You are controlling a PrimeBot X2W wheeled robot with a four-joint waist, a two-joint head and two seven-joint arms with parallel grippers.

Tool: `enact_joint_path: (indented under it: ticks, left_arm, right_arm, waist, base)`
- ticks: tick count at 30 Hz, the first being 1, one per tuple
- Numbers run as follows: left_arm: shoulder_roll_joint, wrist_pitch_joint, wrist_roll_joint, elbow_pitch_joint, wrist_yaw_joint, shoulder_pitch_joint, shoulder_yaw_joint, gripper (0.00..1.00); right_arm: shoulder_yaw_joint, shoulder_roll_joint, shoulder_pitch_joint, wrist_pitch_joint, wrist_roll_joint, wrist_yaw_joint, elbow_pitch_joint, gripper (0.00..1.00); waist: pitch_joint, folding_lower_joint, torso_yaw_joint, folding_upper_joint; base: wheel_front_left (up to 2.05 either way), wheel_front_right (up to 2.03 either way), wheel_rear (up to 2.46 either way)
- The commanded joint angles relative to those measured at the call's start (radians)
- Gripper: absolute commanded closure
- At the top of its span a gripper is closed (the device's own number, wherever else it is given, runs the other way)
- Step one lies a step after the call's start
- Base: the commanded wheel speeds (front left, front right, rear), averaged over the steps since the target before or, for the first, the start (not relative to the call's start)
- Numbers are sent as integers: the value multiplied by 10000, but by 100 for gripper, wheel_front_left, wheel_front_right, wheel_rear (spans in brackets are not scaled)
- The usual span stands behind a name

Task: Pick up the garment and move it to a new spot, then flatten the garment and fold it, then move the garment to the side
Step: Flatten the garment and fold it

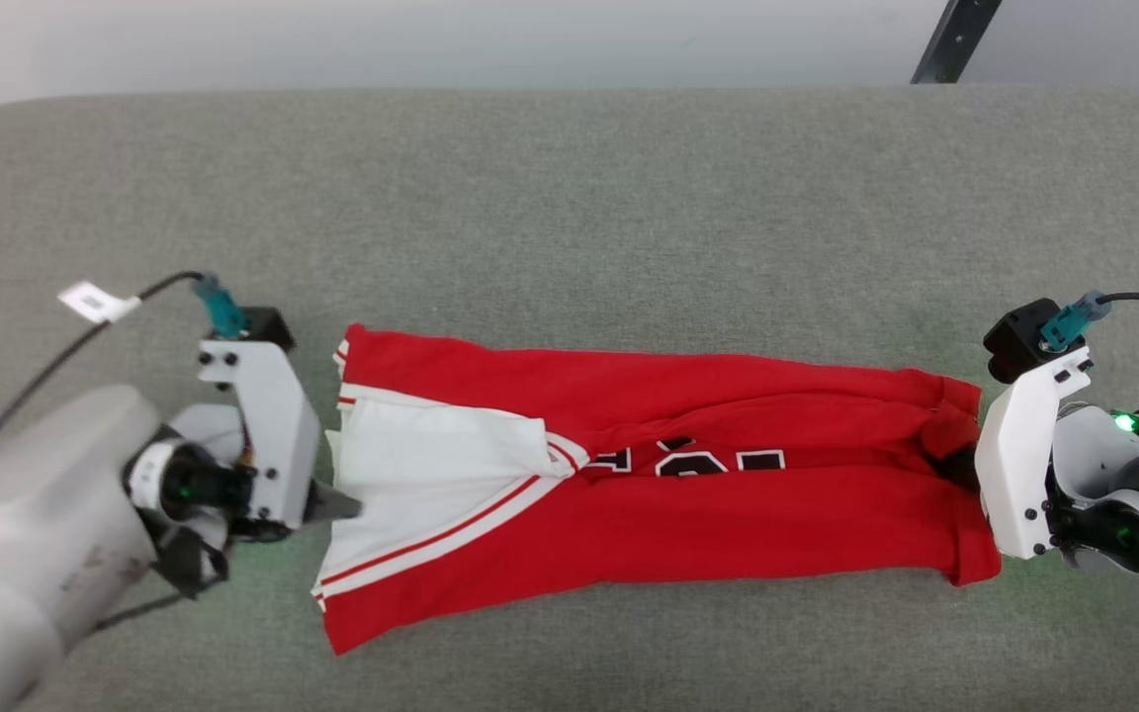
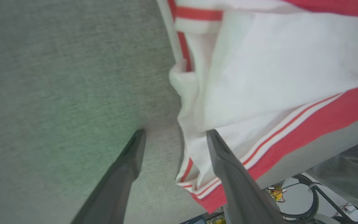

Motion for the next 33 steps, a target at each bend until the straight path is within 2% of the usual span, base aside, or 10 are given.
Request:
enact_joint_path:
  ticks: [1,12,13,14,15,16,17,21,24,33]
  left_arm:
    - [131,76,62,3,158,-61,-42,0]
    - [978,-493,257,-1592,1232,89,256,0]
    - [1013,-575,233,-1678,1329,127,283,0]
    - [1049,-647,242,-1788,1391,174,298,0]
    - [1065,-717,253,-1891,1416,227,301,0]
    - [1063,-797,200,-1967,1455,289,341,0]
    - [1072,-921,227,-2013,1480,339,372,0]
    - [1043,-1423,361,-2062,1526,587,410,0]
    - [1052,-2017,551,-2078,1329,814,451,0]
    - [1090,-5387,1275,-2172,814,2055,829,0]
  right_arm:
    - [-75,30,97,85,11,-12,28,100]
    - [-334,522,509,881,-129,-12,820,100]
    - [-323,593,522,990,-205,-12,979,93]
    - [-372,701,520,1069,-225,-12,1180,77]
    - [-454,834,510,1134,-189,-12,1358,55]
    - [-498,933,467,1204,-254,-12,1519,14]
    - [-546,1005,423,1282,-364,-13,1744,0]
    - [-847,1253,209,1689,-517,-24,2331,0]
    - [-1055,1350,195,1892,-521,-24,2408,0]
    - [-1607,1110,1113,1561,-589,-13,1724,0]
  waist:
    - [-57,0,52,-1]
    - [-61,0,361,-1]
    - [-61,0,395,-1]
    - [-65,0,423,-1]
    - [-78,0,451,-1]
    - [-102,0,483,-1]
    - [-140,0,510,-1]
    - [-444,0,561,-1]
    - [-832,0,546,-1]
    - [-2327,0,455,-1]
  base:
    - [0,0,0]
    - [0,0,0]
    - [0,0,0]
    - [0,0,0]
    - [0,0,0]
    - [0,0,0]
    - [0,0,0]
    - [0,0,0]
    - [0,0,0]
    - [0,0,0]
